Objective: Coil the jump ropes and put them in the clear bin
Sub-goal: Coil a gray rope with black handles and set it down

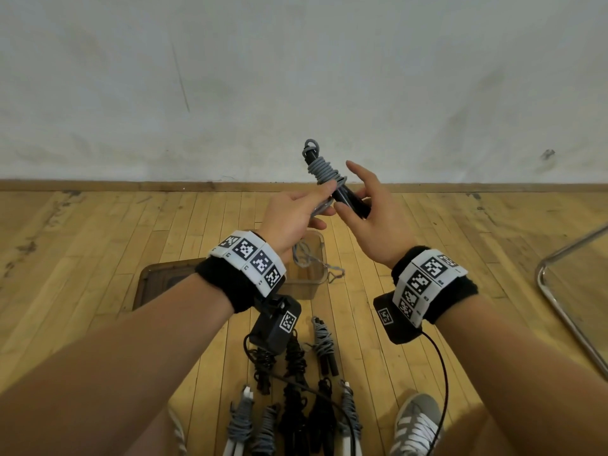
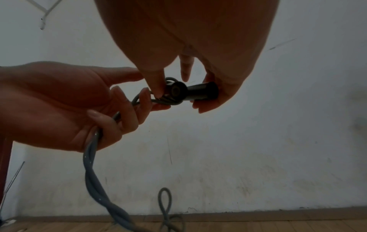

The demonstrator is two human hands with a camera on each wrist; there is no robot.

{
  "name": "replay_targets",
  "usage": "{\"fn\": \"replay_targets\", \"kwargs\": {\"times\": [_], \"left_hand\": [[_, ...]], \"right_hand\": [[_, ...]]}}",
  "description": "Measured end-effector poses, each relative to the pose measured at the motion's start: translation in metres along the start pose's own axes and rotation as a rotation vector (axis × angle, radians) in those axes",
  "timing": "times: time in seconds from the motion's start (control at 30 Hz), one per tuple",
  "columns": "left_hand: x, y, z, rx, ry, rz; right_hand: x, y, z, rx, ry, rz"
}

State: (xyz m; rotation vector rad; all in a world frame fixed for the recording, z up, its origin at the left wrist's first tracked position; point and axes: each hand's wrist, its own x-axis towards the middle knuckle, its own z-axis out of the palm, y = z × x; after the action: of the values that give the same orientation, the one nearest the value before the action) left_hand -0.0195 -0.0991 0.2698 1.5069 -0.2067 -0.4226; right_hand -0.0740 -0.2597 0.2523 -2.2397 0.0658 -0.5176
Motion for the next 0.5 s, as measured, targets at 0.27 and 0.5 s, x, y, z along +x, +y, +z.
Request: {"fn": "replay_targets", "kwargs": {"times": [0.27, 0.5], "left_hand": [[0.006, -0.005, -0.004, 0.007, 0.044, 0.013], [0.005, -0.004, -0.005, 0.024, -0.006, 0.054]], "right_hand": [[-0.001, -0.013, -0.002, 0.027, 0.009, 0.134], [-0.004, -0.025, -0.01, 0.536, -0.187, 0.307]]}}
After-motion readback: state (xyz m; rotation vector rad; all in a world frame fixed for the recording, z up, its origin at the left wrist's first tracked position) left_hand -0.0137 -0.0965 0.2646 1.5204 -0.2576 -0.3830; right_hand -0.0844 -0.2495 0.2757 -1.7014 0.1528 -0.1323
